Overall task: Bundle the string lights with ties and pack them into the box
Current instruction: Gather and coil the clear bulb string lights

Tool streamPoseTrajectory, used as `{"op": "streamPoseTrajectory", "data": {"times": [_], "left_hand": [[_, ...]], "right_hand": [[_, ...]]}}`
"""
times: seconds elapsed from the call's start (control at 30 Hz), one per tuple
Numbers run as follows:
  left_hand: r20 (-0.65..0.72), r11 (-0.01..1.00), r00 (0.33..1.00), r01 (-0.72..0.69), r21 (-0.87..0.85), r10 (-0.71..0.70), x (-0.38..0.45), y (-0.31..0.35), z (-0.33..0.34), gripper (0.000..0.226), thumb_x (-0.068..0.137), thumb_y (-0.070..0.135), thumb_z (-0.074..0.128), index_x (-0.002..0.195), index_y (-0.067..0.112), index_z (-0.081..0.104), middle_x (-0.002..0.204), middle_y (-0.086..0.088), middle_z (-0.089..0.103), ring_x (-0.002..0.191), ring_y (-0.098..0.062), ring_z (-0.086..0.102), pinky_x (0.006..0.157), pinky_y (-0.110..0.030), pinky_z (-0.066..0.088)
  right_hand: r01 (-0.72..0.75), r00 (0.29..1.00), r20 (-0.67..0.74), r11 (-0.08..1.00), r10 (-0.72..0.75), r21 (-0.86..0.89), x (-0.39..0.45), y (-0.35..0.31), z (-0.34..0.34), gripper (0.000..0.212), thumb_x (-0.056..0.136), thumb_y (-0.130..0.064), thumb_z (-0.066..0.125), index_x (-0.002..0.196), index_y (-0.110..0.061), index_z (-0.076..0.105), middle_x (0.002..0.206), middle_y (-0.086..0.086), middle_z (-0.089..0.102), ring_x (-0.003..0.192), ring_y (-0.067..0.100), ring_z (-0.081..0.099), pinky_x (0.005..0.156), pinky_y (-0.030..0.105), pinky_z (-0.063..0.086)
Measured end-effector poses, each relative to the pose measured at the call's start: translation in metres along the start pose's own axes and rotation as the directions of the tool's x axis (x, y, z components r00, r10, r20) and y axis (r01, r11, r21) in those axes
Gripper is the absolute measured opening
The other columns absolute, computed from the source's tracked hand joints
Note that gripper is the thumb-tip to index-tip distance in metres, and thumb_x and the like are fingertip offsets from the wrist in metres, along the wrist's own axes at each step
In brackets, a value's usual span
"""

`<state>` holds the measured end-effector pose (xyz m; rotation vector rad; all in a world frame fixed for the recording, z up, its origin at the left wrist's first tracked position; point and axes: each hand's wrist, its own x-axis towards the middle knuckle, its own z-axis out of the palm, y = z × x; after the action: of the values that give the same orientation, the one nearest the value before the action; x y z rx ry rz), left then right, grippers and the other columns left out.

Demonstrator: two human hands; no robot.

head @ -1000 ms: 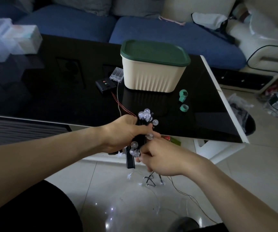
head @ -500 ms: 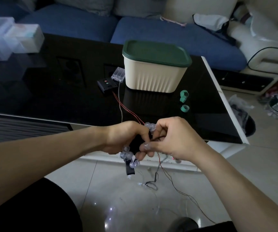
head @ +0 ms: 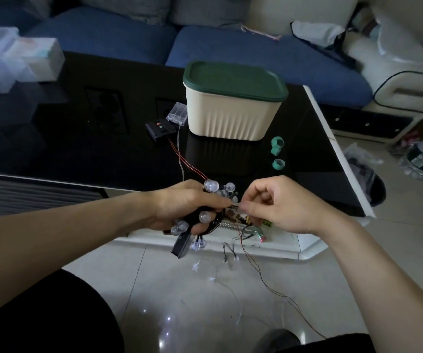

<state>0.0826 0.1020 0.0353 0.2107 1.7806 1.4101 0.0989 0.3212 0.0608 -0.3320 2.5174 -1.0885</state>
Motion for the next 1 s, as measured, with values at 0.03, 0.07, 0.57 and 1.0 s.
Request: {"op": "streamPoseTrajectory", "data": {"times": [0.03, 0.07, 0.57, 1.0], "left_hand": [[0.019, 1.000, 1.000, -0.012, 0.009, 0.012, 0.000, 0.000, 0.001, 0.049, 0.088, 0.044, 0.067, 0.055, 0.010, 0.052, 0.054, -0.014, 0.047, 0.039, -0.021, 0.032, 0.036, -0.024, 0.023], [0.041, 1.000, 0.999, -0.024, 0.007, 0.024, -0.001, 0.001, 0.003, 0.047, 0.090, 0.040, 0.065, 0.058, 0.007, 0.054, 0.055, -0.015, 0.049, 0.036, -0.021, 0.037, 0.034, -0.020, 0.028], [0.038, 0.980, 0.991, -0.118, -0.161, 0.126, 0.004, -0.003, -0.005, 0.050, 0.093, 0.043, 0.059, 0.052, 0.017, 0.050, 0.053, -0.009, 0.053, 0.039, -0.018, 0.044, 0.041, -0.027, 0.027], [-0.345, 0.760, 0.935, -0.283, -0.585, 0.083, -0.001, 0.013, -0.004, 0.048, 0.098, 0.046, 0.051, 0.062, 0.016, 0.044, 0.059, -0.003, 0.053, 0.060, -0.019, 0.066, 0.051, -0.022, 0.052]], "right_hand": [[0.015, 1.000, -0.021, 1.000, -0.015, 0.003, 0.000, -0.001, 0.002, 0.009, 0.093, -0.025, 0.070, 0.089, -0.017, 0.070, 0.070, -0.002, 0.073, 0.063, 0.010, 0.068, 0.066, 0.026, 0.055], [0.029, 0.998, -0.053, 0.999, -0.027, 0.029, 0.000, -0.001, 0.005, 0.009, 0.094, -0.024, 0.069, 0.089, -0.016, 0.069, 0.069, -0.001, 0.071, 0.060, 0.010, 0.067, 0.062, 0.024, 0.054], [-0.024, 1.000, -0.001, 0.996, 0.024, 0.081, -0.001, -0.001, -0.003, 0.023, 0.078, -0.040, 0.080, 0.072, -0.020, 0.071, 0.087, 0.009, 0.075, 0.083, 0.024, 0.071, 0.085, 0.043, 0.056], [-0.257, 0.958, 0.047, 0.778, 0.282, 0.574, 0.011, 0.011, 0.012, 0.025, 0.079, -0.033, 0.076, 0.083, -0.010, 0.069, 0.066, 0.004, 0.064, 0.057, 0.015, 0.059, 0.062, 0.026, 0.055]]}}
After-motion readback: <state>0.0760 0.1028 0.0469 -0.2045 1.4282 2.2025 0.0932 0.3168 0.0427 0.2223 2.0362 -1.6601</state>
